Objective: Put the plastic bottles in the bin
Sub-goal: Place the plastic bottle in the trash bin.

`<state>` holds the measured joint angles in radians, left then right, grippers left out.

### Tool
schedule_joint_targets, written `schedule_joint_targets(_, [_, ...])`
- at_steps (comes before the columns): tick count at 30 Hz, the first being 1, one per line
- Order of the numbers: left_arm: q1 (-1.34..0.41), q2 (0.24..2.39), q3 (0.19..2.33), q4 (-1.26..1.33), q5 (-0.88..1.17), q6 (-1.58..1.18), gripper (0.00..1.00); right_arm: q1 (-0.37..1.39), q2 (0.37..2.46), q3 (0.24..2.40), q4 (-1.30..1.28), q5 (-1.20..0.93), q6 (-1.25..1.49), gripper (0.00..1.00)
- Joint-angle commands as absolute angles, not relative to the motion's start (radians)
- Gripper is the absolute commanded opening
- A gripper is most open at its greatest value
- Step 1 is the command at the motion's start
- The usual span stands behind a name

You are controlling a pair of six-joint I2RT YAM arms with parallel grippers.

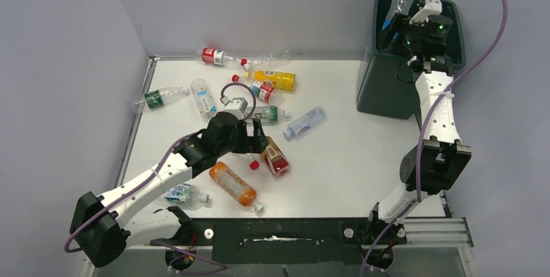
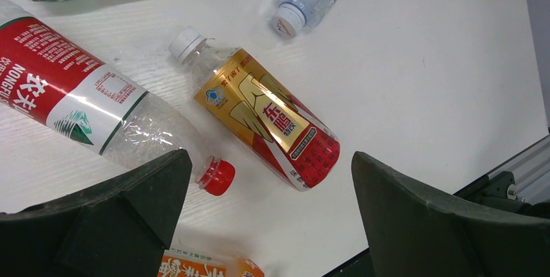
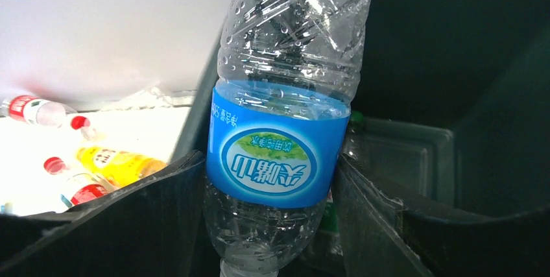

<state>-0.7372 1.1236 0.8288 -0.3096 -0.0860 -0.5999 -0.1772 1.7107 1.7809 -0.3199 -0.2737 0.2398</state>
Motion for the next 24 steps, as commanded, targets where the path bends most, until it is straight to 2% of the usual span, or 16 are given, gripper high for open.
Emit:
schedule_joint_targets(1, [-0.741,1.103,0.83,-0.283,-0.093,-0.604,0.98,-0.219,1.638,1.768,-0.386,-0.278,0.185,0.67])
schedule_joint_targets(22, [-0.741,1.11,0.841,-0.284,-0.079,-0.61,0.98,-0.269,1.568,1.787,-0.542,-0.287,0.115,0.72])
schedule_joint_targets(24, [-0.741,1.106,0.838,-0.286,-0.079,-0.611,0.98,-0.268,1.567,1.791,-0.549,-0.287,0.114,0.8])
